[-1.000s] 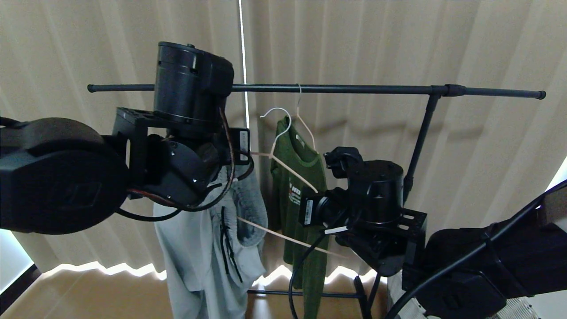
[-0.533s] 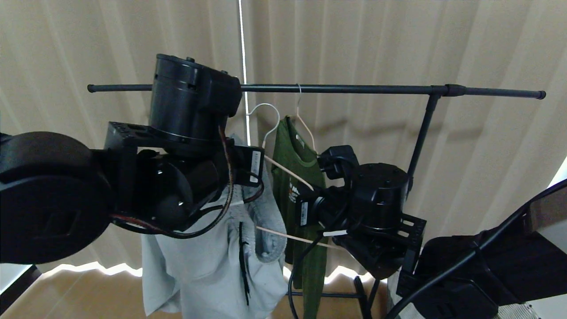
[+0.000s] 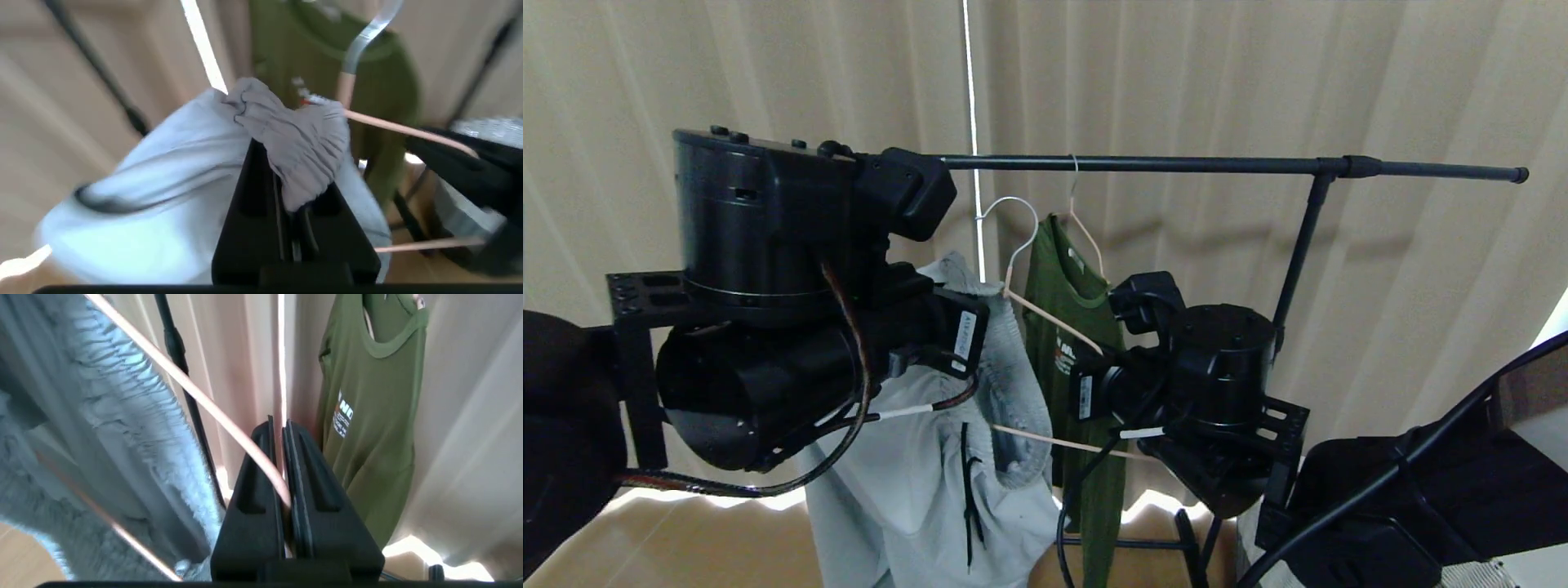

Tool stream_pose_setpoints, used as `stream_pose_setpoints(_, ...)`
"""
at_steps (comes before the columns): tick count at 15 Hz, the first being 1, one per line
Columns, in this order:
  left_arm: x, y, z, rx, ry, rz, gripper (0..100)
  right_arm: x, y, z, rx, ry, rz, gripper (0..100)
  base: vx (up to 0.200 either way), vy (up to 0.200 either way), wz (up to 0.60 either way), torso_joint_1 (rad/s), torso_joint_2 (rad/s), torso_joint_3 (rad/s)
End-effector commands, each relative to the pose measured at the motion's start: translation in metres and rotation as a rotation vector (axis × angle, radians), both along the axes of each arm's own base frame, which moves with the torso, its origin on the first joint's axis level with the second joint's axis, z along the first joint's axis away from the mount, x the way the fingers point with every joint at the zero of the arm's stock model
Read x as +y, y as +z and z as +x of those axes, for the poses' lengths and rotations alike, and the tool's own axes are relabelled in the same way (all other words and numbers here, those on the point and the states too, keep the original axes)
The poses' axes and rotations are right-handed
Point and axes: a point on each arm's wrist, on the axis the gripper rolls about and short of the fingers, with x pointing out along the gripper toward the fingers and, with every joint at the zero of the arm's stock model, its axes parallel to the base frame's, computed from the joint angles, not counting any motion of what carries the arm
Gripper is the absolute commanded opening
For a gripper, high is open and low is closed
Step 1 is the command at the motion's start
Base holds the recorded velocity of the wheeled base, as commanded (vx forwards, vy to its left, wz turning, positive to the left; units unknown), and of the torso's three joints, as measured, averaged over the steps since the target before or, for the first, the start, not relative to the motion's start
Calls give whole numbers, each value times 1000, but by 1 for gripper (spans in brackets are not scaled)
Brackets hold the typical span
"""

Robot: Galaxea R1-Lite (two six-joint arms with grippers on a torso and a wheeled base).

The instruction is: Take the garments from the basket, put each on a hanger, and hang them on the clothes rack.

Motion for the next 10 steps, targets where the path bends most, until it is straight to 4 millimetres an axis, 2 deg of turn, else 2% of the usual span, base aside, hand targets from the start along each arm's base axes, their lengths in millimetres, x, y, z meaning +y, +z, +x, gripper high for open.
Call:
stream_pose_setpoints(1,12,1,-8,-6,-48,-3,0,-1,4,-1,-7,1,8,0,0,0,0,0,0,0)
stream_pose_setpoints(6,14,-2,-11,5,-77,-1,0,-5,17,-4,-38,1,26,0,0,0,0,0,0,0)
stream_pose_setpoints(7,14,-3,-11,8,-77,1,100,-6,19,-5,-41,1,29,0,0,0,0,0,0,0)
stream_pose_setpoints(10,17,-1,-15,-2,-96,5,100,-9,24,-4,-52,-8,36,0,0,0,0,0,0,0)
